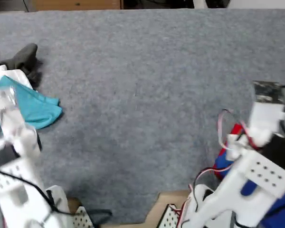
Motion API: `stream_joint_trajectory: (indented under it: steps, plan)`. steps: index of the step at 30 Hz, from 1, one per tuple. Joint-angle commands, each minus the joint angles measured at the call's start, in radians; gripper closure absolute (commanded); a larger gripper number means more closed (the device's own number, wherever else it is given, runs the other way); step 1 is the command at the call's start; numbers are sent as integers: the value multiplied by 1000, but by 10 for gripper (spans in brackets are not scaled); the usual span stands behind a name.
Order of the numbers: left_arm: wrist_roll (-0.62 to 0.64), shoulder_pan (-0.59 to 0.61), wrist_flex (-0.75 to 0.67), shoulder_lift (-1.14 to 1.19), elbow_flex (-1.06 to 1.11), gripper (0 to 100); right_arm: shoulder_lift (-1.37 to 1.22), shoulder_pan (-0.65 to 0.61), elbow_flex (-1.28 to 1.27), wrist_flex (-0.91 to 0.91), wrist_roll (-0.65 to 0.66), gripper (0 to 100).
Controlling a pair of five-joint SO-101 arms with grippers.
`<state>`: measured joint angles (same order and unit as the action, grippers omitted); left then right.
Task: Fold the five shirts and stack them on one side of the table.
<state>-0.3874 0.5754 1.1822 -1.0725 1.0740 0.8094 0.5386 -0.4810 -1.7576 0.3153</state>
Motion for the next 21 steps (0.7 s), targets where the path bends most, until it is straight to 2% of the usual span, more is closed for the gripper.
stream_joint_trajectory:
  steps: [1, 10, 13, 21]
  plan:
    - [-37, 43, -86, -223, 230, 970, 18, -153, -27, 54, -66, 969]
    - [-40, 48, -89, -642, 523, 971, 25, -430, -140, 170, -72, 969]
    - [-37, 52, -77, -759, 623, 972, 25, -446, -214, 255, -72, 969]
    - [-37, 71, -41, -739, 618, 970, 25, -449, -383, 404, -64, 969]
